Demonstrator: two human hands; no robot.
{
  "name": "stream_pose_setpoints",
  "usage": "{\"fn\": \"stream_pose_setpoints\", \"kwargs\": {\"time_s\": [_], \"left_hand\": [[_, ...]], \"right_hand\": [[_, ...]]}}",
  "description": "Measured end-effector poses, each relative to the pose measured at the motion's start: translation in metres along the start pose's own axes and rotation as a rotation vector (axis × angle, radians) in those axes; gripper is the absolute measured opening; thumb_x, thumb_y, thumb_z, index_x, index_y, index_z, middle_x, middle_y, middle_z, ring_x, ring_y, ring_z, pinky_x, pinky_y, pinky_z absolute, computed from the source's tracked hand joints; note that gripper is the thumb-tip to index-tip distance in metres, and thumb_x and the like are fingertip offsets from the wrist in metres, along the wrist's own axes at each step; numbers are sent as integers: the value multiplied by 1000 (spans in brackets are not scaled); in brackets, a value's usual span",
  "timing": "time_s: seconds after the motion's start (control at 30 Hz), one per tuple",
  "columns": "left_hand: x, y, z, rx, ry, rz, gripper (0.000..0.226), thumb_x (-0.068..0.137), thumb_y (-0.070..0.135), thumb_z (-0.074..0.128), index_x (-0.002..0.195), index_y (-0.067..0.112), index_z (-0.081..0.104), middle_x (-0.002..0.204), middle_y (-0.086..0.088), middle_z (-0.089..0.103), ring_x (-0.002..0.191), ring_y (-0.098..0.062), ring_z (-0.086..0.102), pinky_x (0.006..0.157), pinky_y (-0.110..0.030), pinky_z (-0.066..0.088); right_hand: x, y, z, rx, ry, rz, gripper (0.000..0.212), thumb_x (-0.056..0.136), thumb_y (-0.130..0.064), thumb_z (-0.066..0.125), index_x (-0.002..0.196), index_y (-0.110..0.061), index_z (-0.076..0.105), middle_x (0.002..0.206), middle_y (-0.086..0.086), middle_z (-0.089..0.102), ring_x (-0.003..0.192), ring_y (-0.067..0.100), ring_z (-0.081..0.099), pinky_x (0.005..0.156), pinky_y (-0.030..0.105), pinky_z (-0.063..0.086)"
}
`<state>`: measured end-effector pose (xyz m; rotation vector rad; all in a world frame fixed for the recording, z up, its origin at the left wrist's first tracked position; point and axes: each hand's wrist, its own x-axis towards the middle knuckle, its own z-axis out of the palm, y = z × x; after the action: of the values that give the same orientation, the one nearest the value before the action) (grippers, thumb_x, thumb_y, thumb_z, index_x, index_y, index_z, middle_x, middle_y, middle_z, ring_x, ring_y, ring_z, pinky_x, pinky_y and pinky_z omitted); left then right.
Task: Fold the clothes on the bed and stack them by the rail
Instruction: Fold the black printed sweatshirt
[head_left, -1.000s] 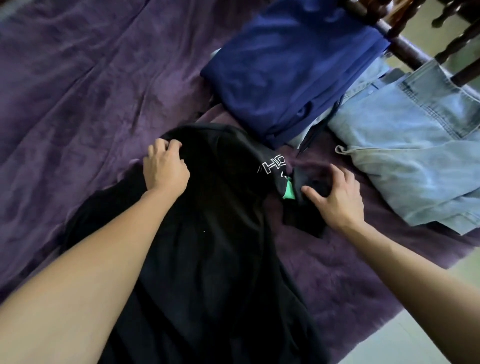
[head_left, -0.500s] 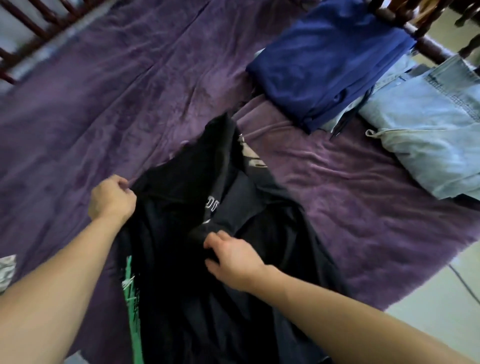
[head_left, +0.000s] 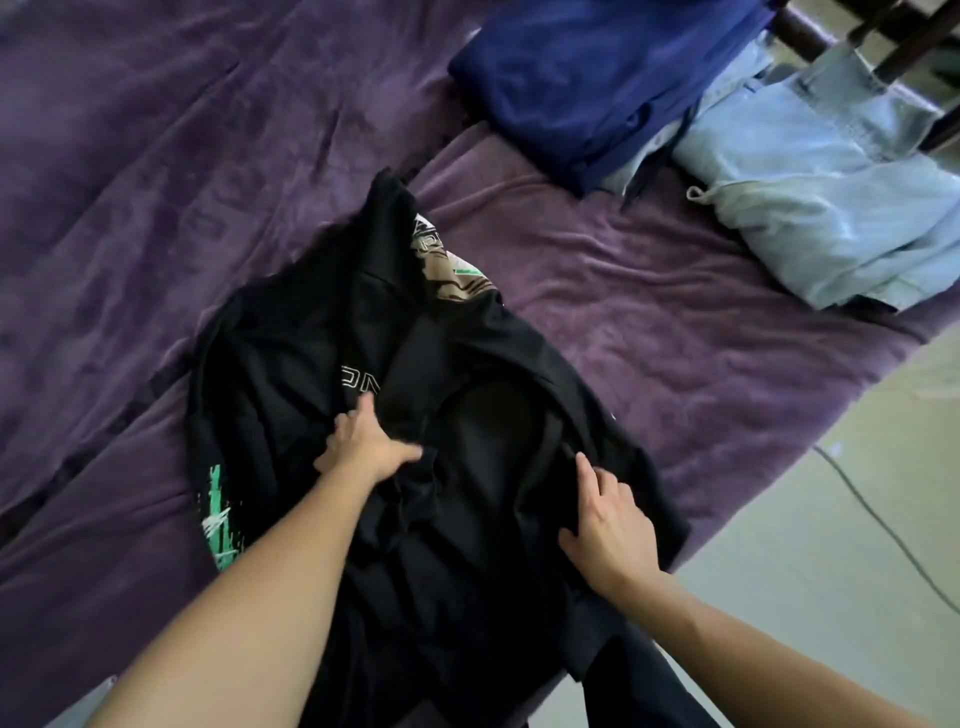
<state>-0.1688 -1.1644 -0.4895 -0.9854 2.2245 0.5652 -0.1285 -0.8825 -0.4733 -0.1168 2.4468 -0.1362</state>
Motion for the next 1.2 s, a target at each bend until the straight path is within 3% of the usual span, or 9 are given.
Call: {"fn": "stream_pose_setpoints", "kwargs": {"time_s": [0.23, 0.37, 0.43, 0.53, 0.6, 0.73, 0.9, 1.03, 1.2], "left_hand": [[-21, -78, -32, 355, 275, 79, 46, 77, 14, 61, 122, 25, 59, 117, -9, 57, 111, -32, 52, 87, -41, 46], [-30, -119, -64, 515, 246, -69, 45, 81, 27, 63, 125, 31, 56, 128, -7, 46, 120, -30, 39, 97, -43, 35], [-31, -119, -68, 475, 297, -53, 45, 80, 27, 64, 124, 27, 57, 129, -9, 45, 120, -31, 39, 98, -44, 35], [-26, -92, -63, 350, 391, 99, 42, 81, 23, 62, 123, 21, 58, 126, -12, 48, 118, -33, 42, 97, -44, 36], [-20, -63, -56, 271, 391, 196, 41, 83, 22, 62, 124, 20, 57, 128, -12, 48, 119, -33, 42, 97, -44, 36], [-3, -7, -47, 162, 384, 303, 41, 86, 26, 61, 126, 17, 55, 129, -14, 47, 120, -34, 43, 98, -44, 37], [33, 35, -64, 150, 431, 301, 43, 89, 30, 59, 129, 16, 52, 131, -16, 45, 120, -37, 43, 98, -46, 37], [68, 78, -78, -21, 429, 238, 48, 92, 36, 55, 134, 16, 47, 135, -17, 43, 124, -36, 42, 101, -44, 36], [114, 138, -86, -311, 374, 146, 75, 82, 57, 58, 140, 13, 42, 143, -11, 45, 131, -29, 42, 107, -34, 33]], "right_hand": [[-42, -6, 16, 80, 512, -394, 34, 71, -5, 64, 102, -18, 72, 91, -5, 65, 82, 26, 58, 55, 34, 50], [-72, -23, 39, -99, 347, -667, 29, 65, -24, 67, 93, -28, 74, 95, -11, 69, 81, 20, 65, 55, 26, 49], [-67, -21, 39, 50, 352, -571, 19, 67, -27, 77, 86, -29, 75, 101, -9, 69, 89, 21, 65, 61, 30, 51], [-36, -2, 18, 329, 411, -17, 42, 79, -39, 73, 117, -22, 65, 130, 3, 56, 116, 30, 51, 86, 43, 47], [-14, 11, 3, 325, 153, 227, 57, 80, -54, 66, 127, -23, 54, 129, 4, 54, 120, 31, 51, 91, 43, 45], [16, 27, -16, 370, 123, 91, 23, 86, -44, 62, 78, -23, 60, 81, 7, 67, 89, 35, 64, 65, 35, 47], [64, 109, -68, 322, 415, 353, 33, 92, -44, 52, 104, -18, 68, 107, 17, 68, 99, 41, 61, 82, 45, 49], [82, 148, -83, 52, 346, 208, 40, 91, -54, 43, 75, -20, 55, 93, 13, 68, 89, 36, 62, 64, 36, 43], [96, 129, -86, -43, 389, -47, 41, 79, -60, 63, 106, -29, 63, 97, -3, 68, 92, 26, 64, 68, 36, 47]]}}
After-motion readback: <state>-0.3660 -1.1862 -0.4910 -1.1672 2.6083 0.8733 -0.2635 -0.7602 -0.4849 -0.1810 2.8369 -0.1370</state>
